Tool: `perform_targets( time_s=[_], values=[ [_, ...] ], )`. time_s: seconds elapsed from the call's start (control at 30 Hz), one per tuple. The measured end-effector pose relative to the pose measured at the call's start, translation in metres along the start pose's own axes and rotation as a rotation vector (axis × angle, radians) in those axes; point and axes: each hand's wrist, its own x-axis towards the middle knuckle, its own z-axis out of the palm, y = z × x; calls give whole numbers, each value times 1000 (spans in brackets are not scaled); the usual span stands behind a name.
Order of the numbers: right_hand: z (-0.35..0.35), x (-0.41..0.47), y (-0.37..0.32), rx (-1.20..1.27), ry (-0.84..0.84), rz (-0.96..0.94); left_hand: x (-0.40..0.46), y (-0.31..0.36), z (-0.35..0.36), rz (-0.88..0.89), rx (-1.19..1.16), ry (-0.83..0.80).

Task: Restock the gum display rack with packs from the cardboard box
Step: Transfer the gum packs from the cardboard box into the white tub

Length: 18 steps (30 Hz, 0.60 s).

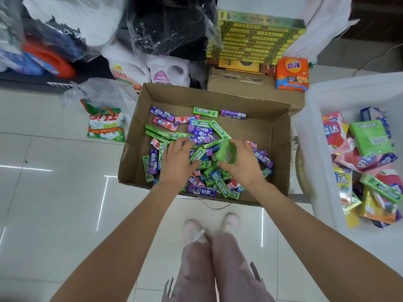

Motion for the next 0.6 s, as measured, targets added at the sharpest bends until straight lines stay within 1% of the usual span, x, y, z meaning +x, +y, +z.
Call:
perform_targets(
  time_s=[0.07,0.17,0.2,0.33,0.4,0.5,0.6],
  values=[
    [-2,1,-2,50,34,3,9,0,-3,18,-10,-34],
    [-6,1,-4,72,22,17,21,-1,-7,39,35,-188],
    [-7,1,-4,79,18,25,23,-2,-9,40,57,-208],
    [-9,-2,-6,71,30,41,22,1,-10,26,135,-132],
    [-9,-2,-7,69,29,46,20,0,-10,-9,158,-135],
    [-8,-5,-8,72,19,55,14,-8,-9,-38,121,-158],
    [-8,-9,-10,83,17,64,9,-12,-10,1,91,-151]
  ],
)
